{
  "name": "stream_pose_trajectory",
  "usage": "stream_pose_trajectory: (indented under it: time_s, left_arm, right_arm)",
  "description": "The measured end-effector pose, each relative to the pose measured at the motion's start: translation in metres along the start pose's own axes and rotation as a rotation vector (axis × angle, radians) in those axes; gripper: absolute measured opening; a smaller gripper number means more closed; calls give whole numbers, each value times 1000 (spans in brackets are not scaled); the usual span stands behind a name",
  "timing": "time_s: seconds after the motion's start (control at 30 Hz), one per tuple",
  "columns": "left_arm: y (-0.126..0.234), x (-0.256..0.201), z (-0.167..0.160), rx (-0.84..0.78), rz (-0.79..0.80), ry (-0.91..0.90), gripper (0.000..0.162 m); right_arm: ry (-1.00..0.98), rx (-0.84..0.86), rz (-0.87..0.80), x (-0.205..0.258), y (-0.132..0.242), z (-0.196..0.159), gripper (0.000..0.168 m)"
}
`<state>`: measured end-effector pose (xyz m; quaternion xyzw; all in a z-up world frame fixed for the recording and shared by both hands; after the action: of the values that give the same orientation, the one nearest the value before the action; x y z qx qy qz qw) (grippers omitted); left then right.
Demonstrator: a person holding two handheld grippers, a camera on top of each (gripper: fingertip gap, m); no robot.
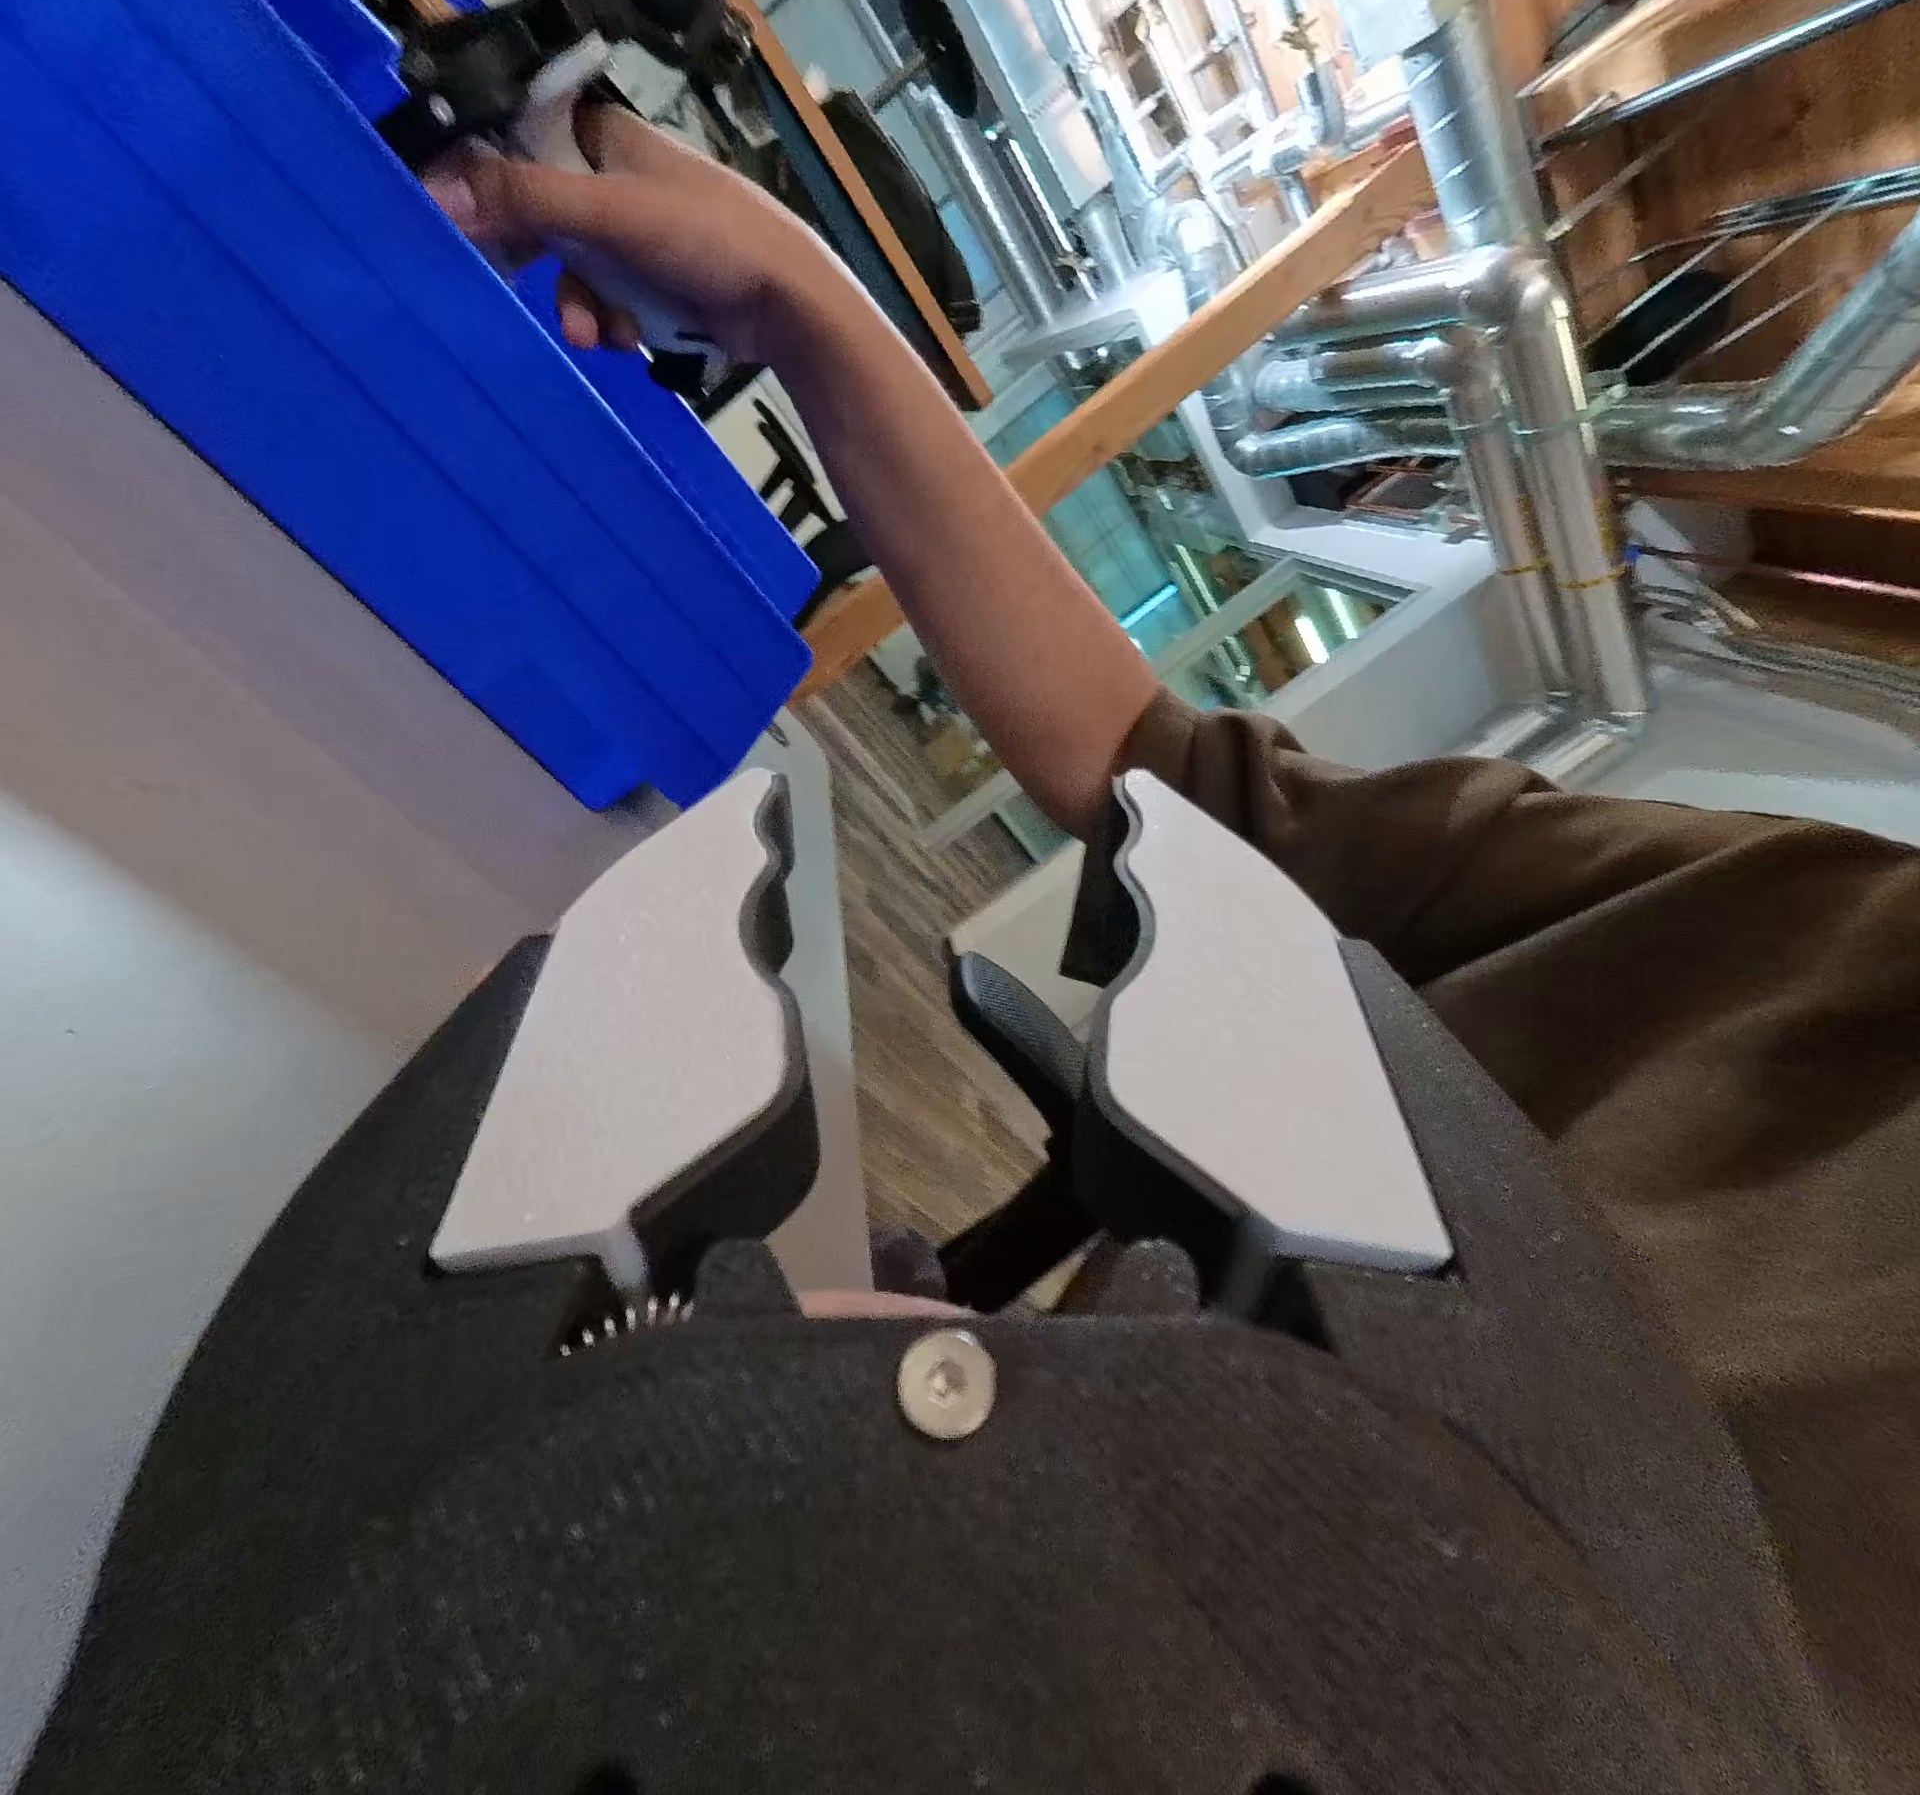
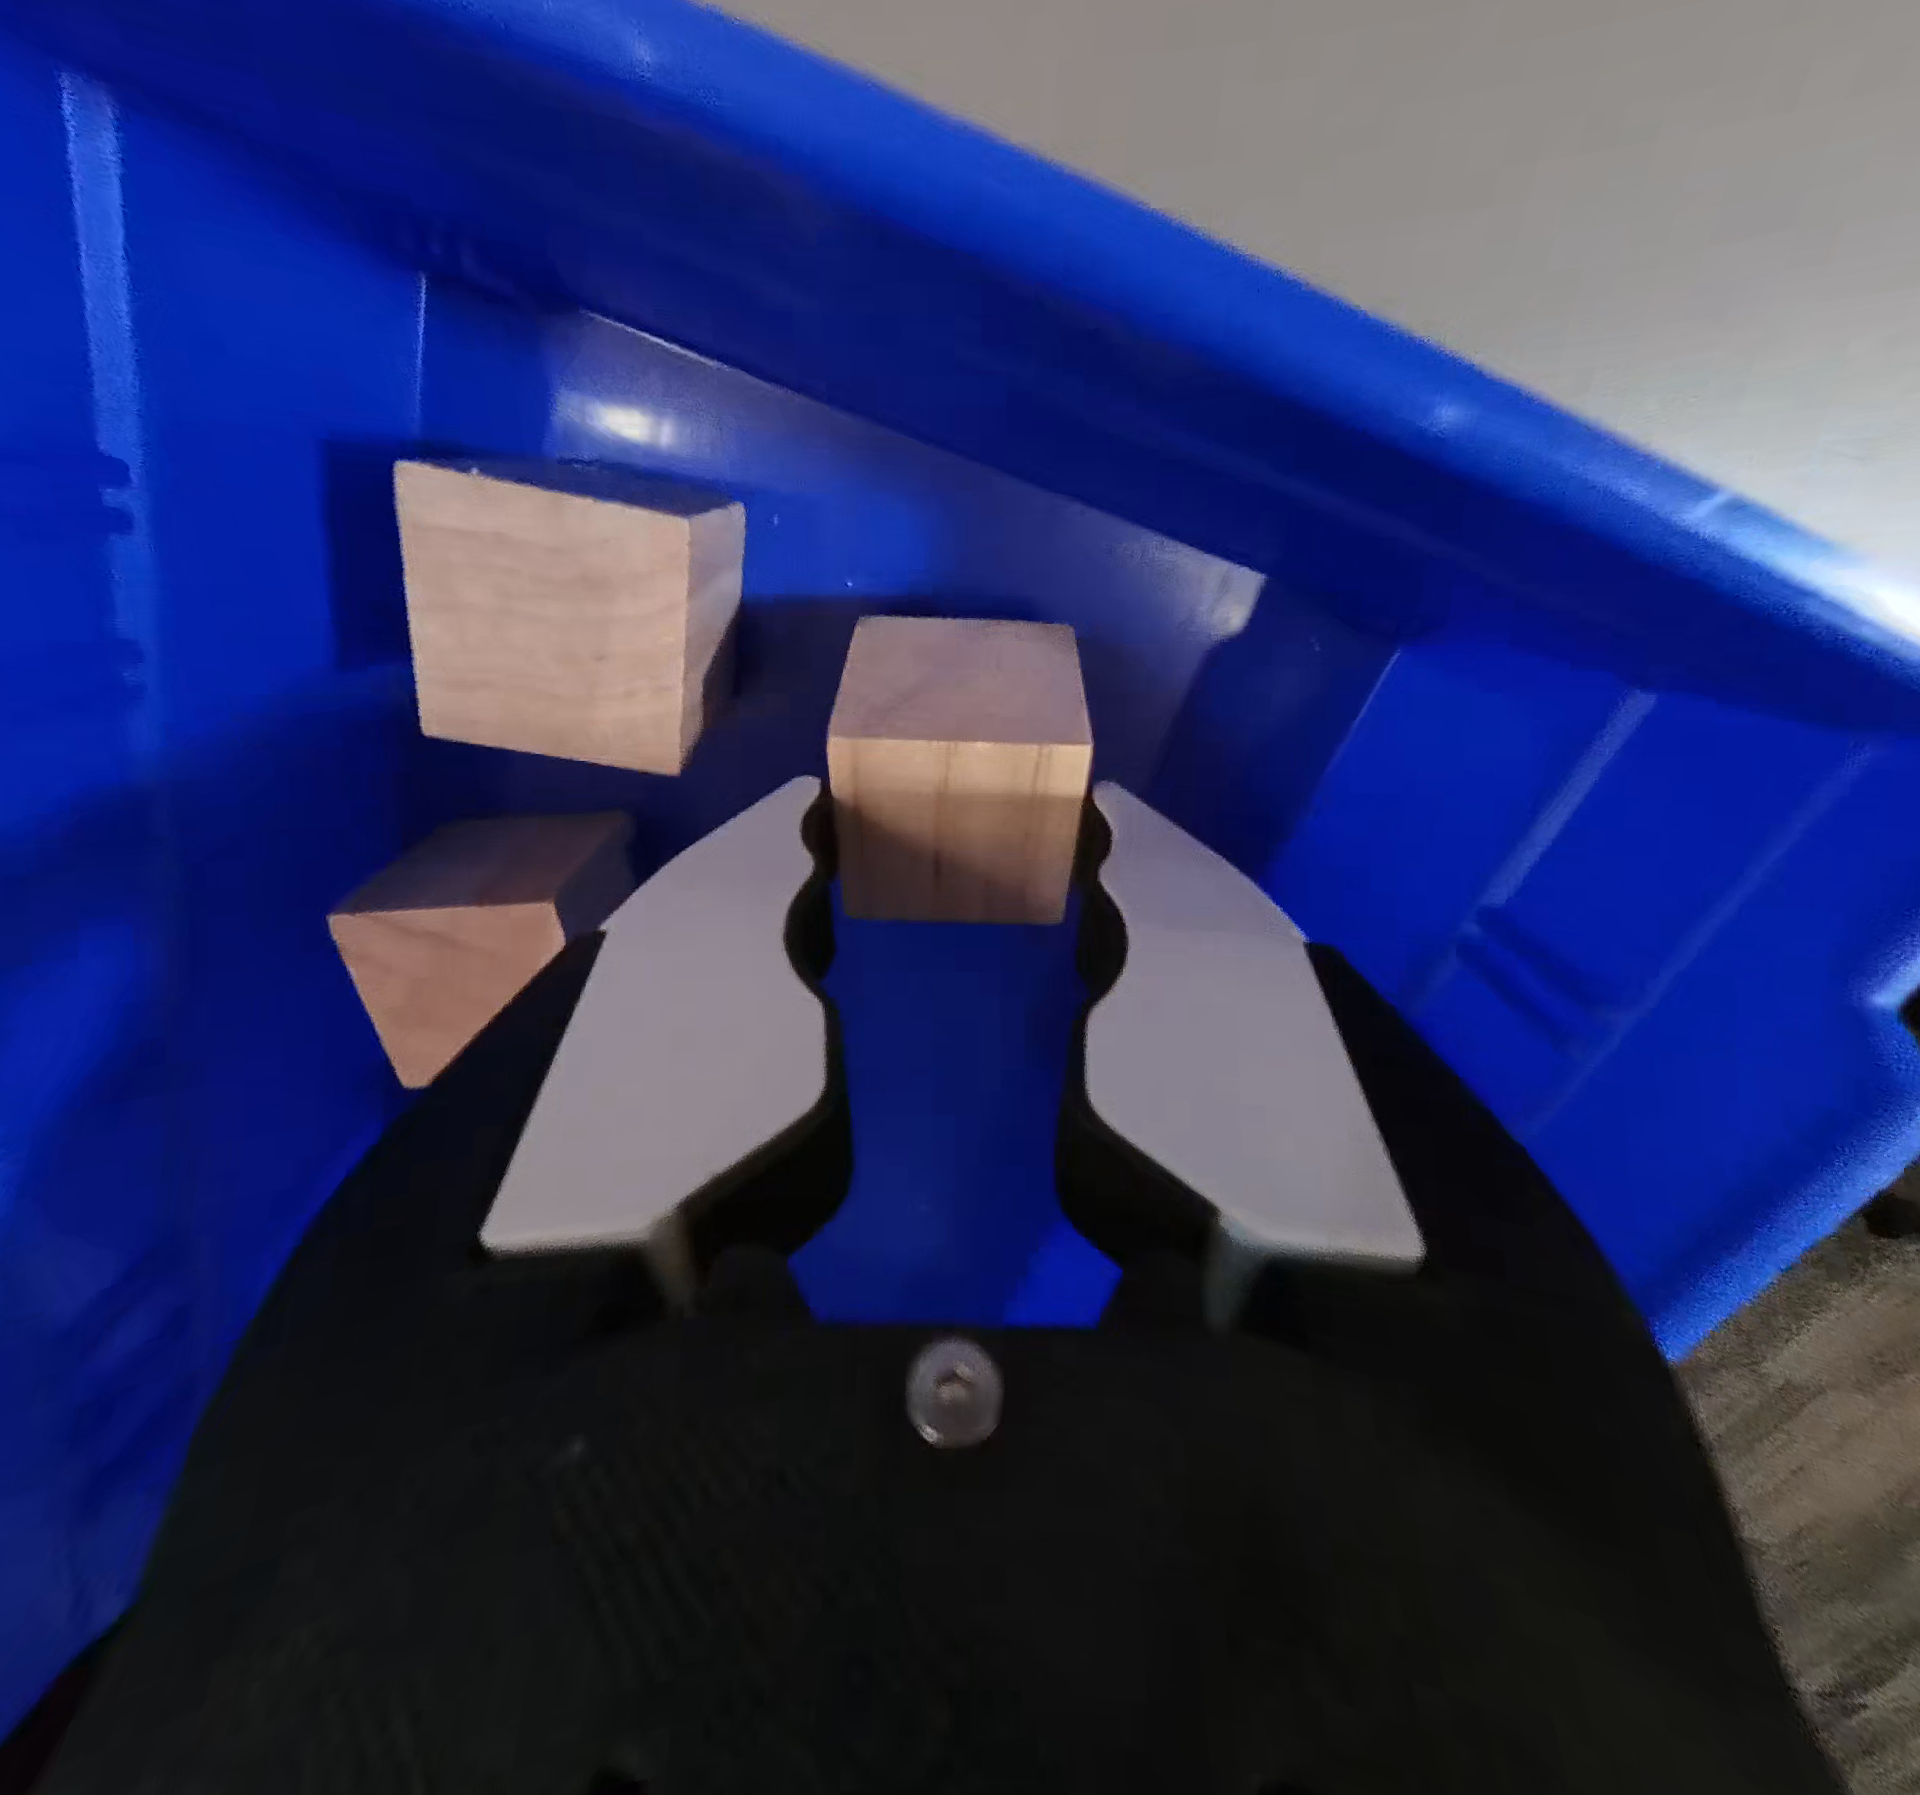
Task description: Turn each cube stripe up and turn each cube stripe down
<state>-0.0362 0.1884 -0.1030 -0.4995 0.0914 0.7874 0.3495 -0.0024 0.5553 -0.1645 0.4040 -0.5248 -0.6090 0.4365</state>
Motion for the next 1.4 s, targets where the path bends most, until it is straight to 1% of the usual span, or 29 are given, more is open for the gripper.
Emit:
stream_pose_trajectory:
  time_s: [0.03, 0.1, 0.13, 0.2, 0.27, 0.3, 0.37, 0.4, 0.43, 0.47, 0.5, 0.57, 0.67, 0.73, 0.77, 0.87, 0.97, 1.03, 1.07, 1.13, 1.17, 1.2, 1.27, 1.3, 1.33, 1.37, 1.4]
  left_arm:
    - [1, 1, 0, 16, -24, 34, 57]
    - [3, 2, -1, 33, -73, 115, 58]
    - [4, 1, -1, 24, -99, 151, 58]
    - [7, -3, 1, -5, -135, 192, 57]
    - [10, -7, -1, -8, -134, 175, 57]
    - [10, -9, -2, 0, -124, 151, 57]
    - [13, -11, -4, 1, -82, 78, 57]
    - [14, -11, -3, -11, -47, 28, 57]
    - [16, -10, -3, -21, -9, -22, 57]
    - [18, -8, -2, -26, 30, -67, 57]
    - [21, -7, -1, -32, 68, -110, 57]
    - [28, -6, 4, -74, 142, -194, 58]
    - [45, -7, 18, -182, 238, -281, 58]
    - [62, -5, 26, -265, 333, -319, 58]
    - [71, -4, 30, -306, 385, -336, 58]
    - [96, -9, 41, -415, 502, -403, 60]
    - [116, -14, 48, -460, 645, -531, 62]
    - [130, -18, 53, -483, 745, -599, 65]
    - [139, -26, 58, -516, 778, -601, 67]
    - [162, -59, 73, -622, 761, -614, 72]
    - [181, -81, 84, -695, 759, -643, 71]
    - [205, -103, 97, -779, 788, -679, 69]
    - [266, -136, 119, -962, 921, -713, 59]
    - [298, -145, 129, -1048, 1000, -689, 55]
    - [326, -149, 138, -1102, 1055, -663, 55]
    - [350, -148, 148, -1117, 1088, -643, 55]
    - [370, -140, 158, -1096, 1124, -610, 56]
  right_arm:
    - [8, 10, 2, 0, 0, 1, 46]
    - [21, 32, -8, 1, 4, -1, 62]
    - [29, 29, -13, 3, 10, -3, 67]
    - [44, -61, -42, 11, 31, -4, 69]
    - [76, -235, -43, 34, 66, -6, 66]
    - [103, -356, -12, 56, 86, -7, 63]
    - [195, -611, 110, 116, 124, -16, 58]
    - [250, -716, 165, 148, 140, -25, 59]
    - [318, -780, 199, 180, 150, -37, 64]
    - [403, -803, 218, 211, 153, -51, 70]
    - [487, -809, 223, 239, 153, -64, 70]
    - [590, -836, 213, 285, 140, -82, 69]
    - [643, -854, 216, 328, 105, -92, 65]
    - [593, -864, 278, 346, 83, -94, 60]
    - [587, -857, 339, 356, 71, -98, 59]
    - [592, -800, 432, 375, 43, -106, 65]
    - [617, -822, 481, 387, 39, -103, 72]
    - [645, -856, 459, 388, 39, -96, 75]
    - [660, -867, 446, 388, 40, -95, 75]
    - [678, -896, 424, 387, 42, -92, 74]
    - [684, -907, 426, 388, 43, -91, 73]
    - [687, -911, 435, 389, 44, -92, 72]
    - [672, -905, 478, 394, 47, -93, 72]
    - [664, -903, 516, 399, 48, -94, 71]
    - [659, -898, 555, 404, 50, -95, 70]
    - [655, -892, 587, 409, 51, -95, 70]
    - [656, -886, 612, 413, 51, -96, 70]
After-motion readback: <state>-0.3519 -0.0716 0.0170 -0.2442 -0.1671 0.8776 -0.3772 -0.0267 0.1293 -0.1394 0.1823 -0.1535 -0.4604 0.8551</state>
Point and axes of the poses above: each gripper's, where its closed fingertips meet, y back along the fingers, z out of its top, x = y × z across the jaws, the point moved 4 cm from there along y, back along the fingers, and after that the axes turned 6 degrees about y, right-handed, at the moved point
